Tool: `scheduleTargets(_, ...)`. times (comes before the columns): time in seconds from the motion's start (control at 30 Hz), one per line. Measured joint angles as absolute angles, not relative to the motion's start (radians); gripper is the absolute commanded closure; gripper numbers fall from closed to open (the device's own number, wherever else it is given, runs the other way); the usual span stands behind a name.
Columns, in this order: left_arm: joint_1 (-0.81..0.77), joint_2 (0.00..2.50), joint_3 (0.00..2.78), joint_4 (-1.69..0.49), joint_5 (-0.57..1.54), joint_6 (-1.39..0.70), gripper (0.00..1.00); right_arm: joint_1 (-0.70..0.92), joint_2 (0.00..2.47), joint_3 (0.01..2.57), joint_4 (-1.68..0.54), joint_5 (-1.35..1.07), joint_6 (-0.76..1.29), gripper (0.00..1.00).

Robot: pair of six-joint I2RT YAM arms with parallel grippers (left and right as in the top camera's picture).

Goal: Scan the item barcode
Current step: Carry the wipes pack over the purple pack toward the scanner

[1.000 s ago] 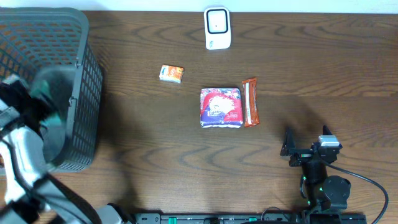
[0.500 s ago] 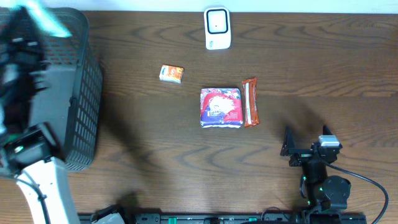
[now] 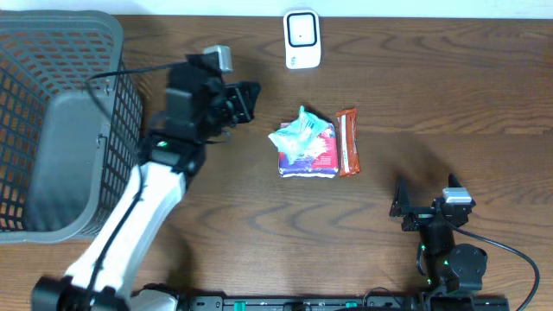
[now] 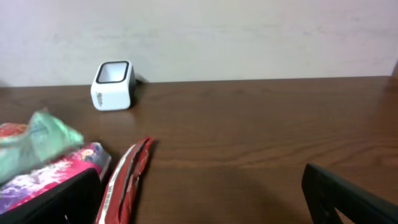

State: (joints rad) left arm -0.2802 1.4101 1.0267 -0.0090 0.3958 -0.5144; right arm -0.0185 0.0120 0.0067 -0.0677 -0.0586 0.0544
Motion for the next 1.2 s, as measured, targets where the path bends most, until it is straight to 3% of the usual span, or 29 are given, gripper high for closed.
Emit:
scheduleTargets(0.2, -0.343, 1.536, 1.027, -0.02, 0.198, -0.476, 0.88, -0.019, 0.012, 0.007, -0.067, -0.059, 0.054, 0.01)
scheduleTargets(0.3, -0.352, 1.561, 1.027, -0.017, 0.165, -0.46, 0.78, -0.019, 0.012, 0.007, -0.068, -0.059, 0.054, 0.01)
scheduleTargets(0.5, -0.351, 1.483, 1.027, -0.012, 0.132, -0.361, 0.68, -0.019, 0.012, 0.007, -0.067, -0.059, 0.054, 0.01)
scheduleTargets(0.57, -0.351, 1.412, 1.027, -0.03, 0.135, -0.334, 0.57, -0.019, 0.012, 0.007, -0.067, -0.059, 0.054, 0.01)
scheduleTargets(0.67, -0.35, 1.314, 1.031, -0.091, 0.188, -0.301, 0.25, -0.019, 0.012, 0.007, -0.067, -0.059, 0.054, 0.01)
scheduleTargets(0.87, -0.364, 1.361, 1.04, -0.299, 0.287, -0.264, 0.01, -0.019, 0.012, 0.007, -0.067, -0.059, 0.054, 0.01)
scheduleTargets(1.2, -0.367, 1.634, 1.04, -0.228, 0.405, -0.323, 0.02, -0.019, 0.012, 0.007, -0.067, -0.059, 0.054, 0.01)
